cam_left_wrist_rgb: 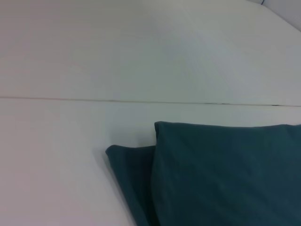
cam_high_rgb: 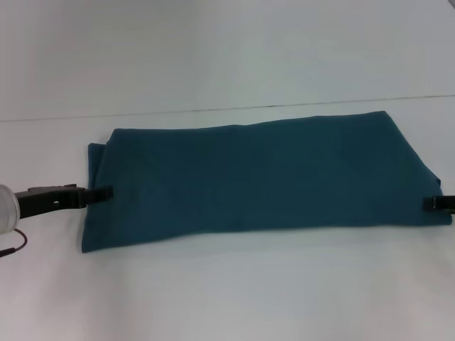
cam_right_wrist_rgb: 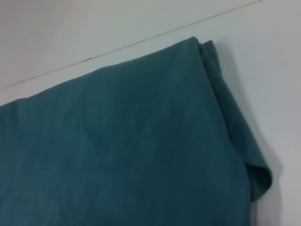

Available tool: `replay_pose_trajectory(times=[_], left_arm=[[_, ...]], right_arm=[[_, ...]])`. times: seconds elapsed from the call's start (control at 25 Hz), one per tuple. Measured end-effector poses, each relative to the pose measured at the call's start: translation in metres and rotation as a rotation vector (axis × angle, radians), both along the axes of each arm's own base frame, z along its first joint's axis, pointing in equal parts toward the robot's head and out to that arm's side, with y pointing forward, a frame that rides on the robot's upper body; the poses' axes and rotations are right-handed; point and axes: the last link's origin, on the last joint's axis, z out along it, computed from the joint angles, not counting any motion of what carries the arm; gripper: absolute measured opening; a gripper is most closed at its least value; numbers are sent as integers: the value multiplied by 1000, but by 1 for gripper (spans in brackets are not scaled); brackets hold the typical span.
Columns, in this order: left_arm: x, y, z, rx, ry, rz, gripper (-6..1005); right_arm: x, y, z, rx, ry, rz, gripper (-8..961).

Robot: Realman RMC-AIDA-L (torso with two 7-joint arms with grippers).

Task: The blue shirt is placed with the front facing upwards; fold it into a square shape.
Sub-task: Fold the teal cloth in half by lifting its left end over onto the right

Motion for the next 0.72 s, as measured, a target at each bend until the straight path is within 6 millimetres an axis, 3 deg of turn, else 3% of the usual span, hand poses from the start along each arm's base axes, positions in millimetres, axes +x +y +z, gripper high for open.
replay_pose_trajectory(times=[0.2, 0.32, 0.52, 0.72], left_arm=[[0, 0, 1, 1, 1, 0, 848], [-1, 0, 1, 1, 1, 1, 848], [-2, -2, 0, -4, -3, 4, 848], [-3, -4, -2, -21, -4, 10, 849]], right_arm=[[-3, 2, -4, -4, 8, 5, 653], [-3, 2, -4, 0, 12, 4, 434], [-2, 1, -3, 2, 12, 3, 187], [-2, 1, -1, 1, 8, 8, 5]])
